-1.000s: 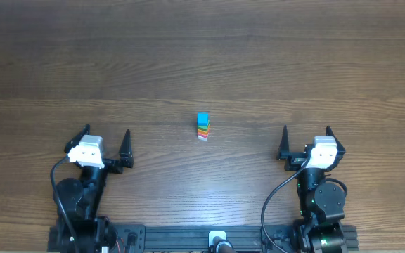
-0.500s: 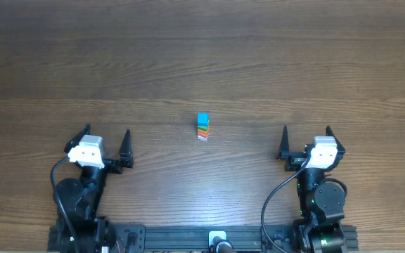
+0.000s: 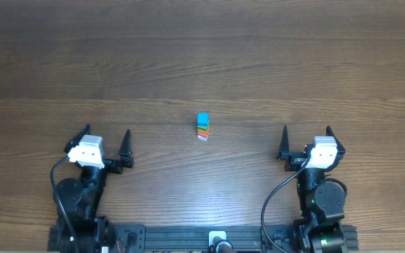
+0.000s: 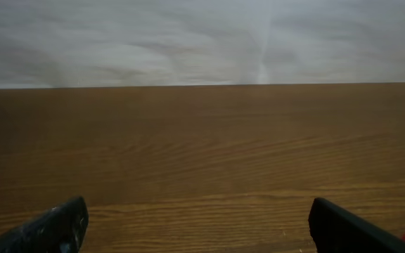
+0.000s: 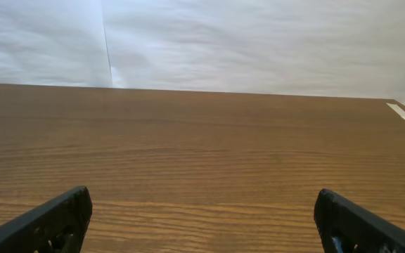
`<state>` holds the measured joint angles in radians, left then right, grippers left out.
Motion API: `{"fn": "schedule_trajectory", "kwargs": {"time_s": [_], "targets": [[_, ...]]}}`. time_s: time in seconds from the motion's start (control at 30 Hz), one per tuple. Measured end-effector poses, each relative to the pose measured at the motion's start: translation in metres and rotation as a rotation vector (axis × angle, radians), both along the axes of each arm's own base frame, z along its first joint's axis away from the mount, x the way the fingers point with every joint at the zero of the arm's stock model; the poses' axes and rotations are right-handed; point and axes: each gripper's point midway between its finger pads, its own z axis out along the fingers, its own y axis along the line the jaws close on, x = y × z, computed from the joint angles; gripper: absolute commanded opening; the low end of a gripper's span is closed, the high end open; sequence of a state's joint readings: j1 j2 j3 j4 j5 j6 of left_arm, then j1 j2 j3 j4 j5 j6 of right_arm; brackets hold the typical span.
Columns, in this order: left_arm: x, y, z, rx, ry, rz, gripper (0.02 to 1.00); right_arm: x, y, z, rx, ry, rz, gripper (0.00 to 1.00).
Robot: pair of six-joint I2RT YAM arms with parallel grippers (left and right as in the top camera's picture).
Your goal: Stack Cubes
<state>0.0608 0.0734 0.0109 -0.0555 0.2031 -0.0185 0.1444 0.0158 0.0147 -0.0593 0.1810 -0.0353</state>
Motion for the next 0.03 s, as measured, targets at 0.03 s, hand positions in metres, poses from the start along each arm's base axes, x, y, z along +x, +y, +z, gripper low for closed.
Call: {"fn": "schedule_trajectory", "kwargs": {"time_s": [0.03], "targets": [[0.0000, 0.0000, 0.0000, 0.000, 0.000, 0.000, 0.998, 0.0000, 0.0000, 0.0000, 0.000, 0.000, 0.000, 0.991]]}}
